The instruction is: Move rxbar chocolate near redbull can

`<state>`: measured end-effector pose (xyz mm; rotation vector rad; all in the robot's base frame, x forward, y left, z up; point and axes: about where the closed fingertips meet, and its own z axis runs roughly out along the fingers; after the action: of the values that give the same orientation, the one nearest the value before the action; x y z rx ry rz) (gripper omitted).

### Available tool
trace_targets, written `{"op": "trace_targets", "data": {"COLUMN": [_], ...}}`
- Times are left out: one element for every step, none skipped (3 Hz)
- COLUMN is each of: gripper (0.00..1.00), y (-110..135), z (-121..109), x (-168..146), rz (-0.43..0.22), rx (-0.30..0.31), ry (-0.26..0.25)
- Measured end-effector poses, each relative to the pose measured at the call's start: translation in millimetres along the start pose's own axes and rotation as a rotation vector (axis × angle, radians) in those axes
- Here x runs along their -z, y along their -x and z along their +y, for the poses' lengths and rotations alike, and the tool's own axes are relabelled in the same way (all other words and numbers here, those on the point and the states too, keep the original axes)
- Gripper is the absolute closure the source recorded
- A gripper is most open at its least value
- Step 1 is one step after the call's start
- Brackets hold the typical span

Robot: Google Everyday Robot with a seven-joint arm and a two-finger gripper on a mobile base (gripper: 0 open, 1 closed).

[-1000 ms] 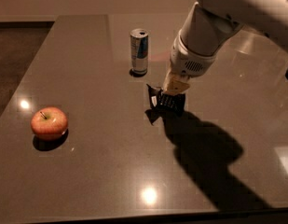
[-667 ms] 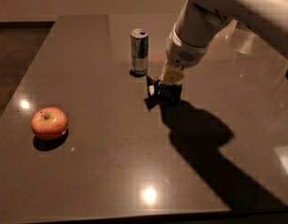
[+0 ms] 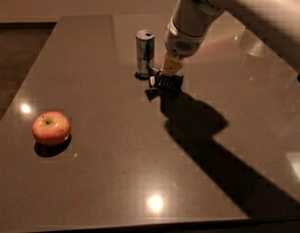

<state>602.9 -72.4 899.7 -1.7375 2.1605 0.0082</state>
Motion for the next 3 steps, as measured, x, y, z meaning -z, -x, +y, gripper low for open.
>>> {"op": "trace_targets", "data": {"gripper": [0.59, 0.36, 0.13], "y": [2.9, 3.6, 4.2], "z": [-3.7, -3.4, -3.0], "x": [-1.2, -1.9, -2.5], "rz": [0.001, 0.001, 0.001], "rx": [-0.001, 0.0, 0.002], "ry": [-0.004, -0.004, -0.003]}}
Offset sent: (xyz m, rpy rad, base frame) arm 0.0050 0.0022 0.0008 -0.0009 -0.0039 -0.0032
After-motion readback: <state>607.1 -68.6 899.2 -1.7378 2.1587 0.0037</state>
